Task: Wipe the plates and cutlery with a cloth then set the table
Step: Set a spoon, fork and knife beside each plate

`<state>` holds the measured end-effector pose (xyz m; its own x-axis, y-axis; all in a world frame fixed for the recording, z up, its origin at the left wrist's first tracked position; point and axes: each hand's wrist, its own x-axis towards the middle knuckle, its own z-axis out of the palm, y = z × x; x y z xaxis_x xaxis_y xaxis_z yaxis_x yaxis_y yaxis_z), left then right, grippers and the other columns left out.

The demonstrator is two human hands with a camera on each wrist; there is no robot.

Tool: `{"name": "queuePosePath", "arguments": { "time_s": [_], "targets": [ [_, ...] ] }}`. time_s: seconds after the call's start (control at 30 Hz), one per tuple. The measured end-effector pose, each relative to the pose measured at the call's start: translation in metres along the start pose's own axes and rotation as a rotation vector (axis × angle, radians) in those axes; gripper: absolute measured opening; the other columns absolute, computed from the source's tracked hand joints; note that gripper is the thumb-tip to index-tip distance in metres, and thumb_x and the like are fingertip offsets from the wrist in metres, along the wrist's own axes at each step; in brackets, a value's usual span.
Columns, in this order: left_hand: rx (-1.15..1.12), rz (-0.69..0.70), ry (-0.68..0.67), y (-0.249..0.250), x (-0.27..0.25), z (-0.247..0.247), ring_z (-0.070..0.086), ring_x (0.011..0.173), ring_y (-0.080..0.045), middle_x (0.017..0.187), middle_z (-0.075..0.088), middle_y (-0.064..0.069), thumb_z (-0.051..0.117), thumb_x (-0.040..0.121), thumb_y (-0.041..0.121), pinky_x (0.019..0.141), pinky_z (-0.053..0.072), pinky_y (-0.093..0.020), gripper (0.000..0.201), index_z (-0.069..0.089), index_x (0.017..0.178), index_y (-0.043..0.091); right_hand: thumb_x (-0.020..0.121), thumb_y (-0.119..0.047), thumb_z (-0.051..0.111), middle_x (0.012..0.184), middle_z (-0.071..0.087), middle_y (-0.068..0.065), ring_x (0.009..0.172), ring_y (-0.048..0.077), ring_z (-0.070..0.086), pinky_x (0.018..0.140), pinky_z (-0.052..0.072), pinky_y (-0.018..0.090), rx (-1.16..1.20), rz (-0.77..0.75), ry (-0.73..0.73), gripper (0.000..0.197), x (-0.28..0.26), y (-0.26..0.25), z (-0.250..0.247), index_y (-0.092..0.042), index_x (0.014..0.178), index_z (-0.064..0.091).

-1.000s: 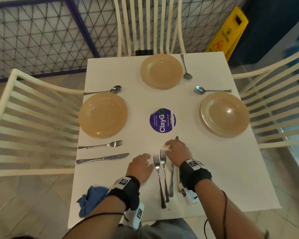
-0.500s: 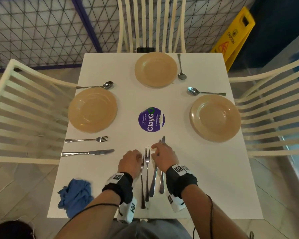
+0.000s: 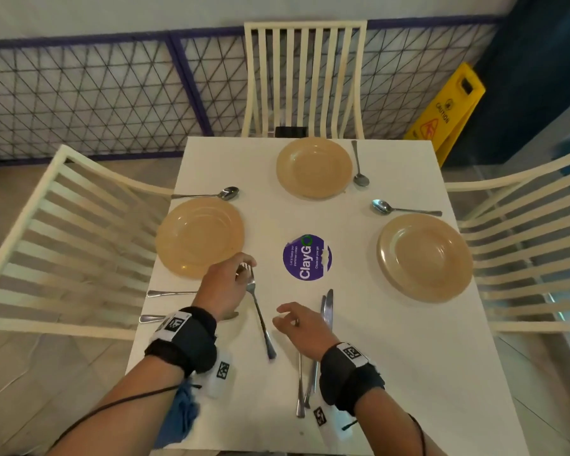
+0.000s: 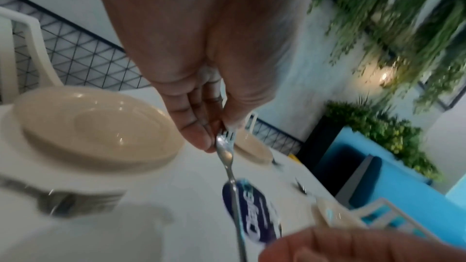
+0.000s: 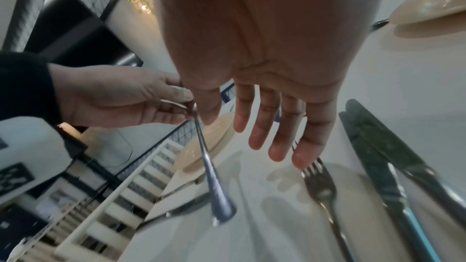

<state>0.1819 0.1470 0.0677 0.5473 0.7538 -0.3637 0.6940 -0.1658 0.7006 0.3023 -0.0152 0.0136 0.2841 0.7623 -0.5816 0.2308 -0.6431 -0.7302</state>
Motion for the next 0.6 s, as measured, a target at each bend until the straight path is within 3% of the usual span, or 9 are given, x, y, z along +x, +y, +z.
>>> {"name": "queuePosePath", "arguments": {
  "time_s": [0.07,0.17,0.23,0.3,0.37,0.47,0.53,0.6],
  "targets": [
    [-0.062,0.033,0.055,0.006,0.009,-0.025,0.065,0.088,-0.015,0.098,0.067,0.003,0.052,0.099,0.012,0.075,0.052,-0.030,0.024,0.065,0.107,0.031,0.096,-0.041,0.060,0.109,0.067,-0.003,0.096,0.011,0.062,0.078,0.044,0.013,0.086,0.015,0.038,0.032,0.008,-0.013,-0.008,-0.023,0.123,0.063],
    [-0.186,0.011,0.137,0.006,0.023,-0.054,0.070,0.087,-0.021,0.101,0.068,0.003,0.056,0.096,0.014,0.079,0.059,-0.040,0.025,0.064,0.109,0.034,0.097,-0.023,0.061,0.098,0.069,0.004,0.078,0.017,0.064,0.074,0.055,0.029,0.403,0.077,0.117,0.019,0.023,-0.034,-0.025,-0.012,0.112,0.067],
    [-0.284,-0.028,0.143,0.002,0.033,-0.065,0.071,0.089,-0.024,0.099,0.069,0.002,0.060,0.093,0.014,0.090,0.057,-0.044,0.027,0.065,0.108,0.035,0.098,-0.008,0.059,0.092,0.067,0.012,0.070,0.021,0.063,0.070,0.057,0.030,0.678,0.113,0.175,0.010,0.031,-0.051,-0.039,-0.006,0.105,0.067],
    [-0.410,-0.075,0.122,-0.002,0.039,-0.069,0.071,0.085,-0.026,0.096,0.070,-0.007,0.064,0.090,0.009,0.091,0.058,-0.045,0.029,0.066,0.107,0.032,0.095,0.005,0.057,0.085,0.065,0.016,0.065,0.024,0.064,0.062,0.059,0.029,0.923,0.099,0.252,0.011,0.041,-0.069,-0.051,-0.003,0.100,0.064],
    [-0.507,-0.111,0.088,-0.003,0.041,-0.070,0.068,0.076,-0.020,0.091,0.072,-0.011,0.068,0.087,0.007,0.088,0.059,-0.040,0.030,0.068,0.107,0.029,0.093,0.008,0.059,0.082,0.066,0.017,0.066,0.025,0.064,0.058,0.060,0.027,1.058,0.063,0.319,0.014,0.051,-0.088,-0.065,0.001,0.105,0.062],
    [-0.504,-0.103,-0.037,-0.008,0.040,-0.065,0.061,0.071,-0.016,0.073,0.062,-0.002,0.068,0.087,0.007,0.079,0.056,-0.033,0.028,0.069,0.111,0.021,0.093,0.003,0.062,0.086,0.068,0.016,0.073,0.023,0.066,0.072,0.061,0.030,1.137,0.008,0.339,0.021,0.066,-0.116,-0.083,0.003,0.114,0.061],
    [-0.449,-0.104,-0.150,-0.009,0.039,-0.061,0.063,0.076,-0.015,0.078,0.065,-0.001,0.065,0.090,0.010,0.079,0.056,-0.029,0.021,0.073,0.107,0.020,0.093,0.003,0.061,0.087,0.068,0.015,0.073,0.022,0.065,0.074,0.059,0.029,1.146,-0.029,0.309,0.020,0.076,-0.131,-0.088,0.001,0.114,0.061],
    [-0.454,-0.109,-0.242,-0.008,0.042,-0.057,0.064,0.080,-0.016,0.086,0.070,-0.003,0.062,0.092,0.006,0.079,0.057,-0.025,0.020,0.075,0.105,0.014,0.092,0.003,0.063,0.087,0.067,0.015,0.070,0.021,0.063,0.068,0.058,0.027,1.080,-0.047,0.283,0.019,0.086,-0.141,-0.085,0.000,0.110,0.063]
  ]
}}
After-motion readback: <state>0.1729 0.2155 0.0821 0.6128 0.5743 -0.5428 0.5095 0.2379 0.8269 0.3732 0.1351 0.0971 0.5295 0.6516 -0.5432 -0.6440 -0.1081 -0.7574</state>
